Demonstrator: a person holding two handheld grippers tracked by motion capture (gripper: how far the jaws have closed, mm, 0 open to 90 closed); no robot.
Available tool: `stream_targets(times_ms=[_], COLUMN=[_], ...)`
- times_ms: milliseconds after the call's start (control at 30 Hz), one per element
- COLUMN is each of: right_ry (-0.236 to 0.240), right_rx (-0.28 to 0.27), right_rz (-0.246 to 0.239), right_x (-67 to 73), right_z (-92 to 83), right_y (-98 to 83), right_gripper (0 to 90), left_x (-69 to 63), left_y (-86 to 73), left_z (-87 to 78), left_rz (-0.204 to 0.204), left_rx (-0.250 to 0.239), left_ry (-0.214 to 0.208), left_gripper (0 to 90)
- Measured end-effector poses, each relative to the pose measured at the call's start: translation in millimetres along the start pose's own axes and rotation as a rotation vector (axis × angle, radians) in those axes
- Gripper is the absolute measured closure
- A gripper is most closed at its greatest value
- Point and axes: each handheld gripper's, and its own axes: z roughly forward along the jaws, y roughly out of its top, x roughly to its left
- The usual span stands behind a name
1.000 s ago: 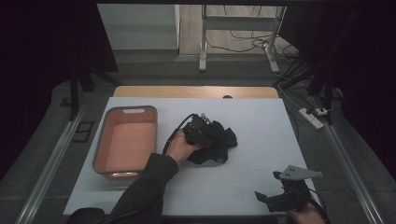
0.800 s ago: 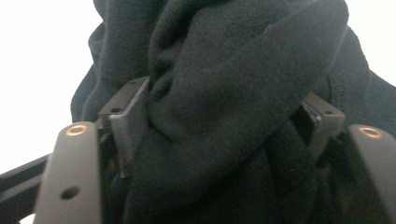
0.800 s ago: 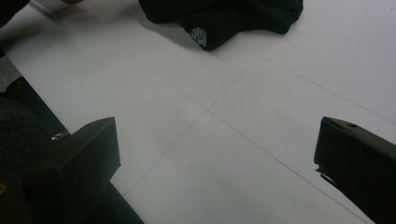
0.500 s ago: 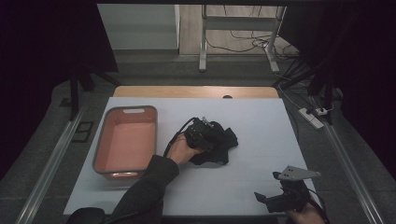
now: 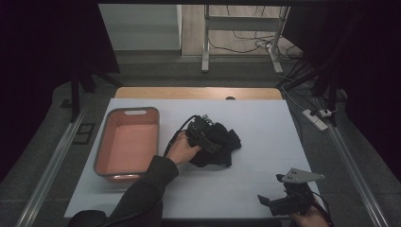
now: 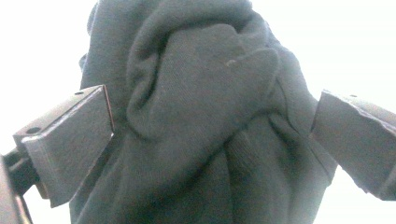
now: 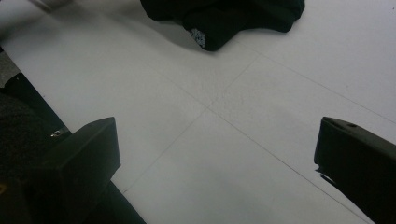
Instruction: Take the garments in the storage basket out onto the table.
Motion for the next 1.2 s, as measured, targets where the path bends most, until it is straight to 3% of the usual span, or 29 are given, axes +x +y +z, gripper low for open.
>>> stream_targets(times_ms=[133,233,367,700,900,1200], right_ry=[-0.001,-0.002,-0.002,-0.002,-0.001,-0.003], right_rx=[0.000,0.000,-0.001,-0.006,-0.012,-0.017], right_rz=[0.000,0.000,-0.003,0.000,-0.001,0.003], right_x=[0.2,0.3,0.7,0.7,0.5,0.3], right_z=[0.1,0.0,0.0,-0.5,-1.0,-1.2], right_y=[0.0,0.0,0.3,0.1,-0.1,-0.2], right_gripper=[0.0,0.0,0.0,0.0,0.0,0.0], left_x=[2.6,2.5,0.8,-5.8,-8.0,-11.5], left_y=[-4.1,-7.9,-10.5,-17.1,-20.9,-24.0], left_z=[-5.1,-8.3,-13.4,-31.1,-40.2,-55.0], left_rz=[-0.006,0.007,0.027,0.013,0.035,0.017], left_rx=[-0.036,-0.035,-0.028,-0.088,-0.097,-0.127], left_ry=[-0.066,-0.097,-0.109,-0.130,-0.114,-0.135], left_gripper=[0.0,0.0,0.0,0.0,0.0,0.0])
